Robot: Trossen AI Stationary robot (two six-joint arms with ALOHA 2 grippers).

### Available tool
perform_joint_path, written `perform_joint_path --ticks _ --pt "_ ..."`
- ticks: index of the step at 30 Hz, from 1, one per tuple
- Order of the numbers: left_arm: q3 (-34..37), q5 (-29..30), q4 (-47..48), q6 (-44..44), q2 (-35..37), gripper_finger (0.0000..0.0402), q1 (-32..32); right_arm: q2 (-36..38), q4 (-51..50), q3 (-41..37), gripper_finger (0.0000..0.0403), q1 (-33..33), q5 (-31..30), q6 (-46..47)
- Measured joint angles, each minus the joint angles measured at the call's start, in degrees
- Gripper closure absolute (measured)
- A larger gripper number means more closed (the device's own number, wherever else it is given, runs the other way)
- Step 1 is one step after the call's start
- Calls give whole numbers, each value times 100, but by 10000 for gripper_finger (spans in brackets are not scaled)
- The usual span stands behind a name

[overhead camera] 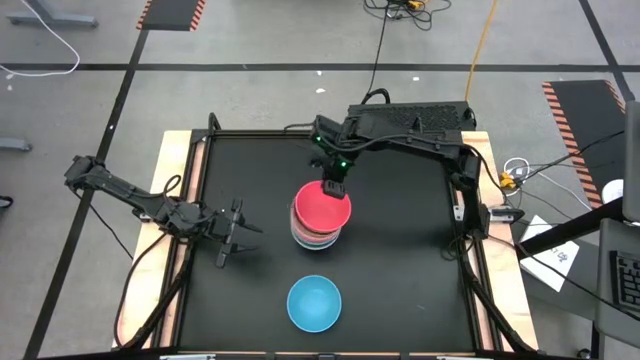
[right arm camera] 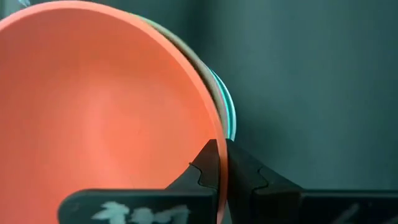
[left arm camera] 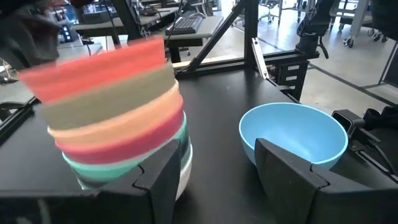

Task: Nest bowls inside each other
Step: Stack the red bowl on the gray bowl

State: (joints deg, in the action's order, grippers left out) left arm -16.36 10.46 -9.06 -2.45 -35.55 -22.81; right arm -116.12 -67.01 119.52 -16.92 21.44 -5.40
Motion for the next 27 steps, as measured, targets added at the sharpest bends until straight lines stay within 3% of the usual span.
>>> perform_joint_path --ticks 6,16,27 --pt "0 0 40 15 0 192 0 -3 -76 5 403 205 -646 -301" --pt "0 4 36 109 0 192 0 -179 360 4 403 553 -610 -476" --pt "0 2 59 142 0 192 -193 -287 145 11 403 617 -572 -559"
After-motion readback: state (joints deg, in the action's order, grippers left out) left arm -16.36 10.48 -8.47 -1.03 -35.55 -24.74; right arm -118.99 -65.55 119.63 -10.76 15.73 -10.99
